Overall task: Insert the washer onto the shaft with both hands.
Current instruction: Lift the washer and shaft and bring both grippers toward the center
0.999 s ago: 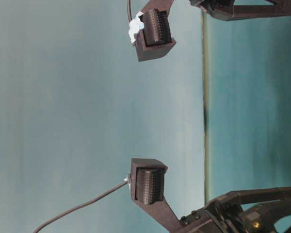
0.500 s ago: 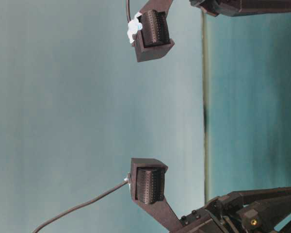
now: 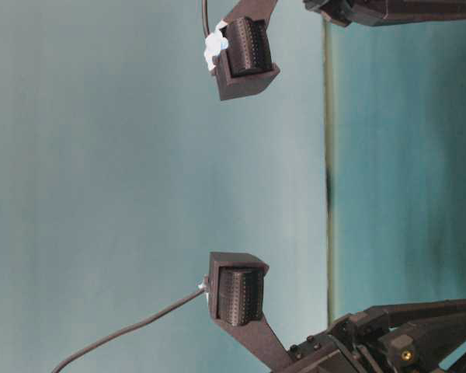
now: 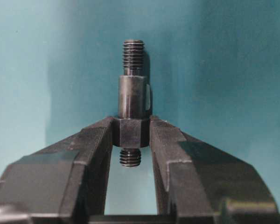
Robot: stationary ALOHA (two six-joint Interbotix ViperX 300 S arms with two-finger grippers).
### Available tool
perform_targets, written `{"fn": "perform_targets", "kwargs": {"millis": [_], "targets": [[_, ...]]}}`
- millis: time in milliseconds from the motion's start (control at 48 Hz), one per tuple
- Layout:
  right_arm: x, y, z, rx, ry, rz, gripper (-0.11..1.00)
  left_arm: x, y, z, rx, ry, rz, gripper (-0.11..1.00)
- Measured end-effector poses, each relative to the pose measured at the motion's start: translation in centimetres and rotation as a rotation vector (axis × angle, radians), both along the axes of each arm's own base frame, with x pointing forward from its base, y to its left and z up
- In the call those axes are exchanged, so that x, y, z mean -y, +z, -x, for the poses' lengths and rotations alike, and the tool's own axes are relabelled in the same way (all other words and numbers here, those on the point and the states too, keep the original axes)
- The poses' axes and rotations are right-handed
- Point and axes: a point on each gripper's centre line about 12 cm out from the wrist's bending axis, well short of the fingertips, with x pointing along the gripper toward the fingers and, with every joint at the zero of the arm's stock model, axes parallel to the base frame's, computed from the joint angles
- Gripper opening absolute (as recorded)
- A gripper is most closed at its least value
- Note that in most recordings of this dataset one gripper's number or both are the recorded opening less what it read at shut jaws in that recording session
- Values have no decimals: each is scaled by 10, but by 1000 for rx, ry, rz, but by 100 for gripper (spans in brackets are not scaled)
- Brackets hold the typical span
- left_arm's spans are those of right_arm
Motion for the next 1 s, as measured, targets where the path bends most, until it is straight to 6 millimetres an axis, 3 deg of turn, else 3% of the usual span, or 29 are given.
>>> {"fn": "perform_targets", "kwargs": {"millis": [250,750,999], "targets": [[9,11,0,48,-23,4,0,-1,6,-1,28,2,0,36],[9,35,12,381,-119,-59,0,-4,49,5,287,14,9,36],[9,44,7,492,-129,-73,0,-4,74,0,428,14,12,36]]}}
